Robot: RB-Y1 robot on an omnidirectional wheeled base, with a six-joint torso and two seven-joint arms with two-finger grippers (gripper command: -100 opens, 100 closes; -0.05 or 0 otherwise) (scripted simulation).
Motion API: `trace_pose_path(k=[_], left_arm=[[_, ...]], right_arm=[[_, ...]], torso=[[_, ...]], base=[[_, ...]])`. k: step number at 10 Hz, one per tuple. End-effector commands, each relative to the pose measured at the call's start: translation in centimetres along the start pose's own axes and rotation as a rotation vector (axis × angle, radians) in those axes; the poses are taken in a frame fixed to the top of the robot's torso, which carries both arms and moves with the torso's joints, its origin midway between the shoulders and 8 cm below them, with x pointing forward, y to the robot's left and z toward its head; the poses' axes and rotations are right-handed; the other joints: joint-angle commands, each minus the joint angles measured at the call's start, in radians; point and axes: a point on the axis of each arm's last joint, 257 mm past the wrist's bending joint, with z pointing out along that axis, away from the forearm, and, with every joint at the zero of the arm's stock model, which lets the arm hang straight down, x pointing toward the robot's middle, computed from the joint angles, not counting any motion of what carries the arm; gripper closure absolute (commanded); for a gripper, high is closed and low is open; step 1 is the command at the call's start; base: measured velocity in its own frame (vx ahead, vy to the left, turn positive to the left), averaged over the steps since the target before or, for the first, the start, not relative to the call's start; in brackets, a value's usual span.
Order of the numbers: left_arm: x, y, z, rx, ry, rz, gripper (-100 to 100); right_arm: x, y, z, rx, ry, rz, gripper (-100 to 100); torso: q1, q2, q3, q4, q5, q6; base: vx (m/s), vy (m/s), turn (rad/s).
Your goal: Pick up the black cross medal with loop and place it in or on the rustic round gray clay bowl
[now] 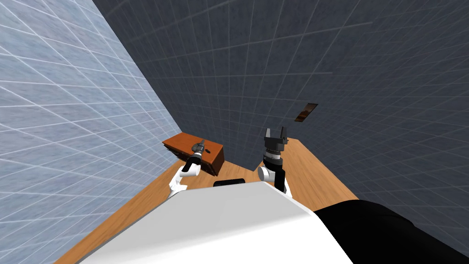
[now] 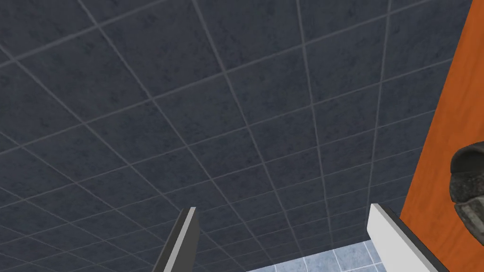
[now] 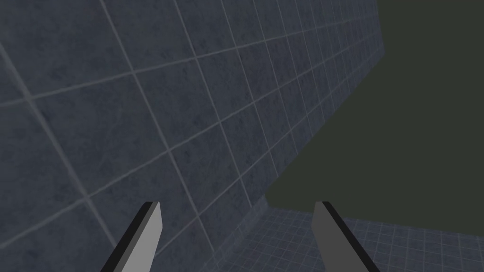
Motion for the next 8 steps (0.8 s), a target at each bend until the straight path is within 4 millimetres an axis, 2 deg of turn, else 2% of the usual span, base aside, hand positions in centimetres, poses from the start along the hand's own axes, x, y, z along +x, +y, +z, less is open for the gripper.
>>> trace_pose_path(k=[1, 2, 3, 4, 7, 8], left_arm=[[0.3, 2.1, 0.4, -0.052, 0.007, 0.013, -100], [0.3, 3.1, 1.1, -0.091, 0.015, 0.037, -100], [0.4, 4.6, 0.9, -0.120, 0.019, 0.037, -100], [0.4, 5.9, 1.6, -0.166, 0.027, 0.061, -100], [0.5, 9.2, 1.7, -0.253, 0.042, 0.085, -100], [0.5, 9.4, 1.7, -0.256, 0.042, 0.085, -100]], right_arm=[[0.0, 0.0, 0.0, 0.000, 0.000, 0.000, 0], [0.0, 0.0, 0.0, 0.000, 0.000, 0.000, 0], [0.0, 0.0, 0.0, 0.000, 0.000, 0.000, 0], [0.0, 0.0, 0.0, 0.000, 0.000, 0.000, 0], [0.0, 0.0, 0.0, 0.000, 0.000, 0.000, 0], [0.0, 0.0, 0.0, 0.000, 0.000, 0.000, 0]], torso=[[0.000, 0.000, 0.000, 0.000, 0.000, 0.000], [0.001, 0.000, 0.000, 0.000, 0.000, 0.000], [0.000, -0.001, -0.001, 0.000, 0.000, 0.000], [0.001, -0.001, -0.001, 0.000, 0.000, 0.000], [0.003, -0.002, -0.001, 0.000, 0.000, 0.000], [0.003, -0.001, -0.001, 0.000, 0.001, 0.000]], base=[[0.006, -0.098, -0.023], [0.028, -0.119, -0.045], [0.024, -0.089, -0.023], [0.035, -0.089, -0.055], [0.031, -0.070, -0.032], [0.011, -0.030, 0.010]])
